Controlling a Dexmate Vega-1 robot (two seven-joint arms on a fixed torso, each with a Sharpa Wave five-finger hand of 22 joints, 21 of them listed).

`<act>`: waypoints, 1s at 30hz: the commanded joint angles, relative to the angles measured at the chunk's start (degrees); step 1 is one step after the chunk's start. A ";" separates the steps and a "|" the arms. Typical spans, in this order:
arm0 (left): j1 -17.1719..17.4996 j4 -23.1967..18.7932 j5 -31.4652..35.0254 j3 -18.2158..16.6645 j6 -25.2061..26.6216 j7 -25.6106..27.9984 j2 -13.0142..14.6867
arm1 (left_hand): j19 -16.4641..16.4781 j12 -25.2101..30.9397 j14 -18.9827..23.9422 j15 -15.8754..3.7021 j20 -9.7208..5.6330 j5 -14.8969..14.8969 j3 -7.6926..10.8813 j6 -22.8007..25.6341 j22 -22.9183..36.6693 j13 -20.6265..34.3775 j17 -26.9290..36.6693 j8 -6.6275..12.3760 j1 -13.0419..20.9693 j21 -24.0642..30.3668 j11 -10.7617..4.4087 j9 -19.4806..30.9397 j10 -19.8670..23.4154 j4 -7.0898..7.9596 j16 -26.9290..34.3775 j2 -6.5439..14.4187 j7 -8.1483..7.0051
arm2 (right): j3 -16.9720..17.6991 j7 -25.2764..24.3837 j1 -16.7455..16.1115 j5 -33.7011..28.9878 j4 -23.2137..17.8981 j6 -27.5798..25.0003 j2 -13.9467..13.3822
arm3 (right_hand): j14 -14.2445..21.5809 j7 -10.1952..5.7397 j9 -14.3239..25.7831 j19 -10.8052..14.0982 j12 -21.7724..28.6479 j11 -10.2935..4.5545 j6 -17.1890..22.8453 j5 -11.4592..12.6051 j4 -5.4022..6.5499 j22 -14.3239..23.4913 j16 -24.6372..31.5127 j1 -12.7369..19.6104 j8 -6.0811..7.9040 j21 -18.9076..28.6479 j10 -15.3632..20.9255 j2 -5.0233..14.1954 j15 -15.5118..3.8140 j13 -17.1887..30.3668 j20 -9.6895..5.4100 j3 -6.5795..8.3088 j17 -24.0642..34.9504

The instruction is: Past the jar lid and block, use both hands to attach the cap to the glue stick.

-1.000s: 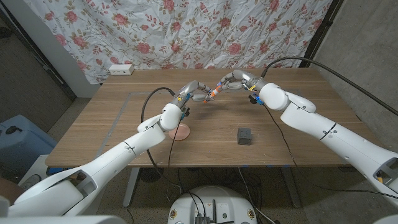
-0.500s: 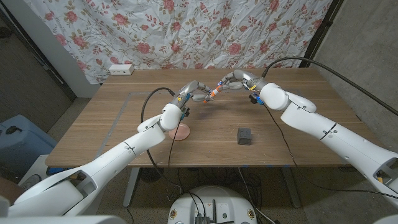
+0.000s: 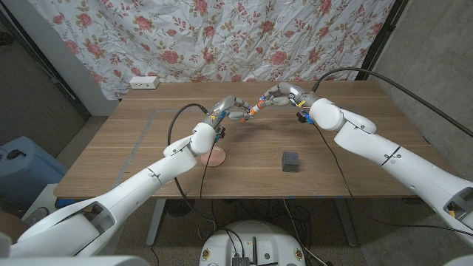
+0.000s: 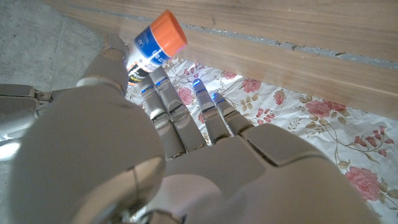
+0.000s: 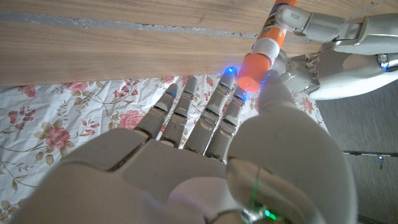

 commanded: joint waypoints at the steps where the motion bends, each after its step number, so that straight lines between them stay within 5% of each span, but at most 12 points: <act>1: -0.32 0.43 0.08 0.21 -0.25 0.11 -0.22 | 0.19 0.28 -0.03 -5.48 0.09 0.36 0.48 2.09 0.18 0.32 0.12 0.36 -1.47 -0.08 -0.34 0.67 0.45 -0.05 0.08 3.96 1.41 | 0.48 0.02 -0.22 1.35 0.09 -0.02 0.07 | 0.05 -0.01 0.24 0.13 0.05 0.00 0.59 -0.09 0.17 0.16 0.32 -0.06 -0.13 0.22 -0.11 0.49 -7.19 0.05 0.07 -0.25 0.12; 30: -0.56 0.77 0.09 0.16 0.01 0.40 -0.53 | 0.23 0.31 0.03 -5.45 0.02 0.36 0.49 2.14 0.17 0.32 0.14 0.39 -1.38 -0.07 -0.34 0.67 0.52 -0.05 0.11 4.01 1.45 | -0.03 -0.86 0.00 1.99 0.93 -0.30 0.46 | 0.05 -0.01 0.20 0.20 -0.01 -0.01 0.78 -0.12 0.11 0.16 0.43 0.00 -0.41 0.24 -0.22 0.60 -7.21 -0.01 0.23 -0.48 0.13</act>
